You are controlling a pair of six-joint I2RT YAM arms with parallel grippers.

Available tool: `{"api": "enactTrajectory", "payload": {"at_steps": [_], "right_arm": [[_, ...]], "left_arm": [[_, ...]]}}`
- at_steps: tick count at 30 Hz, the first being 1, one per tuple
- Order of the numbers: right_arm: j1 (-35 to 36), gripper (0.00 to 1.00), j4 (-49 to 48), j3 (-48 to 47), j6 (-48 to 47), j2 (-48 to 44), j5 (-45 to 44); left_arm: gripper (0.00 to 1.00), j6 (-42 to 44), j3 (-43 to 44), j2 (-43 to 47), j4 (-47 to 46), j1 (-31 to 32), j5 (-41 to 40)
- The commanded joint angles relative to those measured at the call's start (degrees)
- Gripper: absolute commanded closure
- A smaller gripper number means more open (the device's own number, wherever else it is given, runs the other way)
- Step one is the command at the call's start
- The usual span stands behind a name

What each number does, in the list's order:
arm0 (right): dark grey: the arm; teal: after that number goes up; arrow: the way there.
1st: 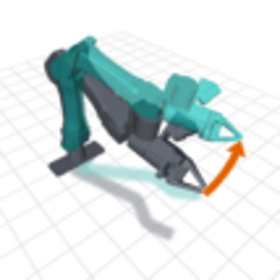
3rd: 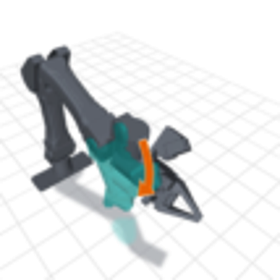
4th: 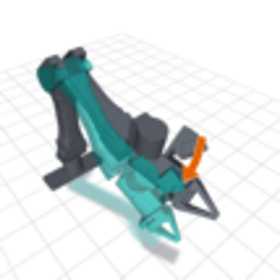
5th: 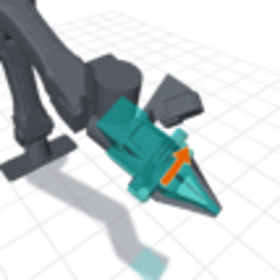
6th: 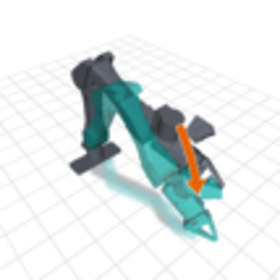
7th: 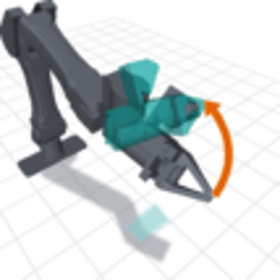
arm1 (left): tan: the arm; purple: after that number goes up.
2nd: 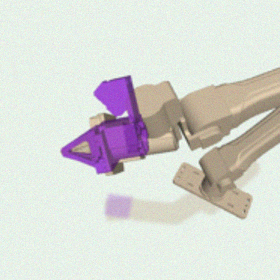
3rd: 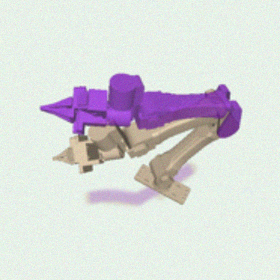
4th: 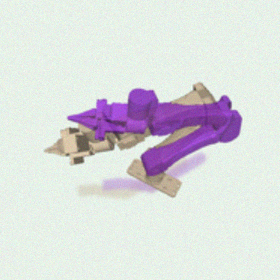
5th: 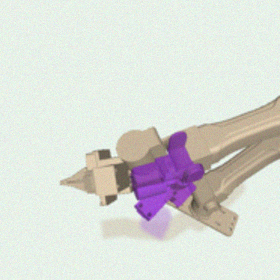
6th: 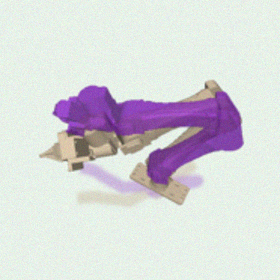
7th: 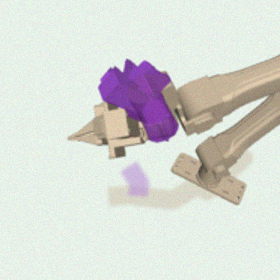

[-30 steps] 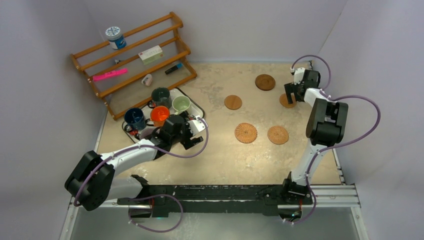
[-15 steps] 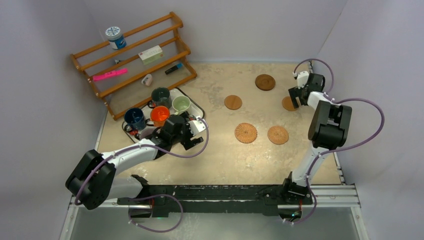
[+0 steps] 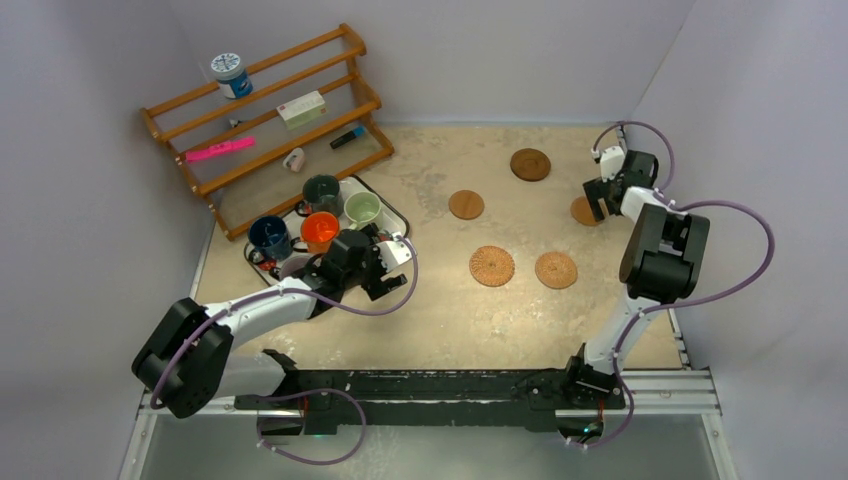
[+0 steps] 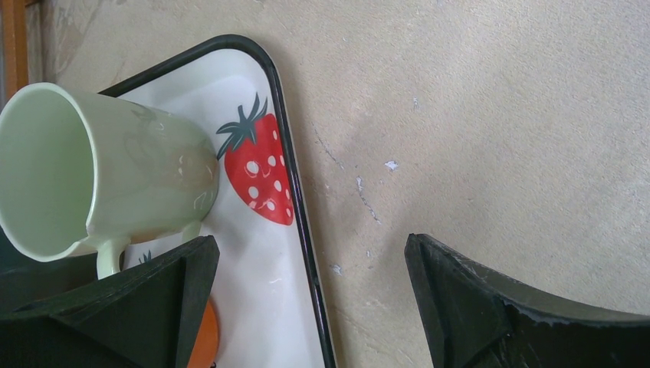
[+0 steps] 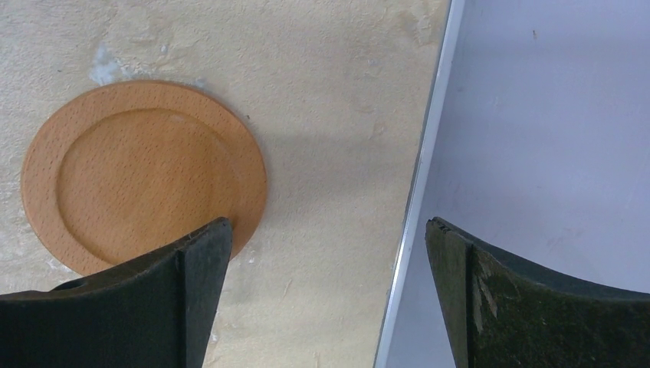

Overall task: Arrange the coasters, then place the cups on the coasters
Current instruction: Move the coaster to the center of the board.

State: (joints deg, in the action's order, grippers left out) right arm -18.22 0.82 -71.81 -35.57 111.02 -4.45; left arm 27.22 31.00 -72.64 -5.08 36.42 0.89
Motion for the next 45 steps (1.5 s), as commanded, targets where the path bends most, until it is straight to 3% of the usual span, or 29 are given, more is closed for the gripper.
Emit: {"api": "enactTrajectory", "payload": {"at_steps": [1,29,40,45], "right_arm": [[-0.8,0.01,6.1,2.2,-2.5,-1.3,-0.4],[-0.8,0.01,12.2,2.7,-5.8,-3.0,2.6],[-0.8,0.01,9.3,-7.7,5.4,-3.8,9.5],[0.2,0.01,8.8,-5.1,6.5,-8.1,14.4]], "left_arm": [[0.00,0.2,-0.2,0.0,-2.1,-0.3,1.1],[0.00,0.0,-0.2,-0.1,-2.1,-0.3,1.4],[0.00,0.0,-0.1,0.0,-1.9,-0.3,1.2],[0.00,0.0,-0.2,0.1,-2.0,-0.3,1.2]]}}
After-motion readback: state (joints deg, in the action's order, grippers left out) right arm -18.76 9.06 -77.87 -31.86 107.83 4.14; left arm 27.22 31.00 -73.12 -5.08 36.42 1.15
